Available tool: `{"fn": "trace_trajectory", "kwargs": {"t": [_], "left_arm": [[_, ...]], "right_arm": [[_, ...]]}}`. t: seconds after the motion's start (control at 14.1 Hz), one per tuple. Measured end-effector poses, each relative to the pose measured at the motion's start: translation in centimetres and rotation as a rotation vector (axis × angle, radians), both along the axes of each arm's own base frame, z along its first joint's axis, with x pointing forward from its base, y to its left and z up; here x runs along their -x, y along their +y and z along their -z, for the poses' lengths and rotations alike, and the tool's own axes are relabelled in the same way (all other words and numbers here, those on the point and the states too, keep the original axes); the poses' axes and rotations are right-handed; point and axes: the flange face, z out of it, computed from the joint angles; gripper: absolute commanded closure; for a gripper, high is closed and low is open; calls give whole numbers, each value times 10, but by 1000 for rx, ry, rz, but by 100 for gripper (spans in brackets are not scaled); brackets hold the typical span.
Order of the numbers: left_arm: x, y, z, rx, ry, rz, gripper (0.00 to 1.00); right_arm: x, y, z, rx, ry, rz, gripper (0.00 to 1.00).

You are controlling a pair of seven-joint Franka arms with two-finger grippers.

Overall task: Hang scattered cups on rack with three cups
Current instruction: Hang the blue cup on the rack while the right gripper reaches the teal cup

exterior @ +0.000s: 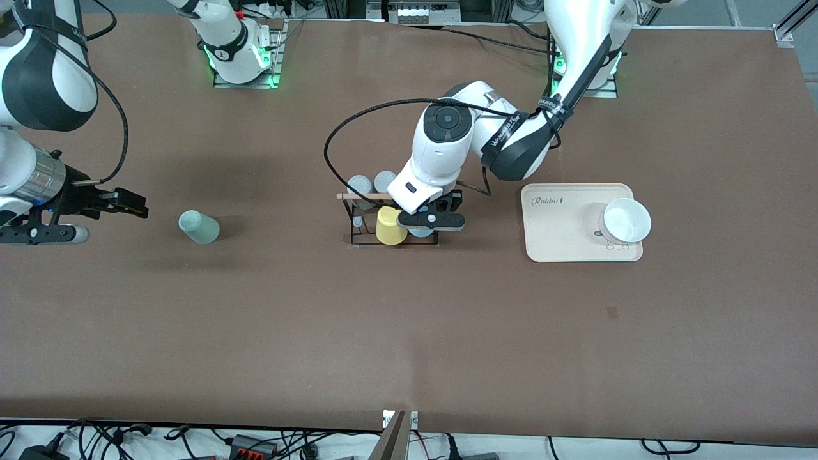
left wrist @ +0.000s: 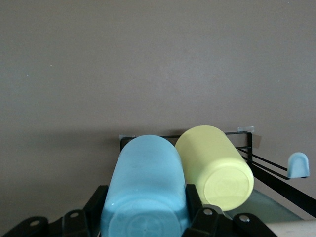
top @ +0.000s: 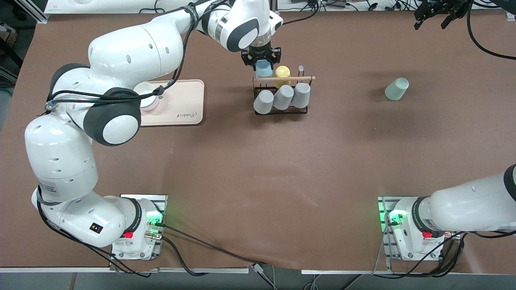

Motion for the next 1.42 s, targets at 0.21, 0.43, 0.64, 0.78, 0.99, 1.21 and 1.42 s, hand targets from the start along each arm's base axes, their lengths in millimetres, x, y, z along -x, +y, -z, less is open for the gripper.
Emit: {"fn": "trace_trajectory", "kwargs": {"t": [0.21, 0.43, 0.64, 0.78, 0.99, 1.21, 1.42], "left_arm": [[-1, 0, 11, -26, -7, 15, 70], [-2, 0, 23, -32, -3, 18, 70], [-4, -3, 28, -25, -29, 28, 70], [-1, -7, 32, -26, -28, 35, 68], [1, -10, 34, -25, -27, 41, 0], [1, -10, 33, -24, -30, 41, 0], [-1, -11, 29, -20, -36, 39, 0]], "right_arm": [[-3, 6, 13, 1, 21, -9, 0], [-6, 7, 25, 1, 37, -12, 0], [-7, 7, 31, 1, 46, -12, 0], [-8, 9, 33, 1, 49, -15, 0], [-9, 23, 36, 2, 45, -37, 0], [-14, 24, 59, 4, 38, -38, 0], [-15, 23, 89, 5, 16, -37, 0]]}}
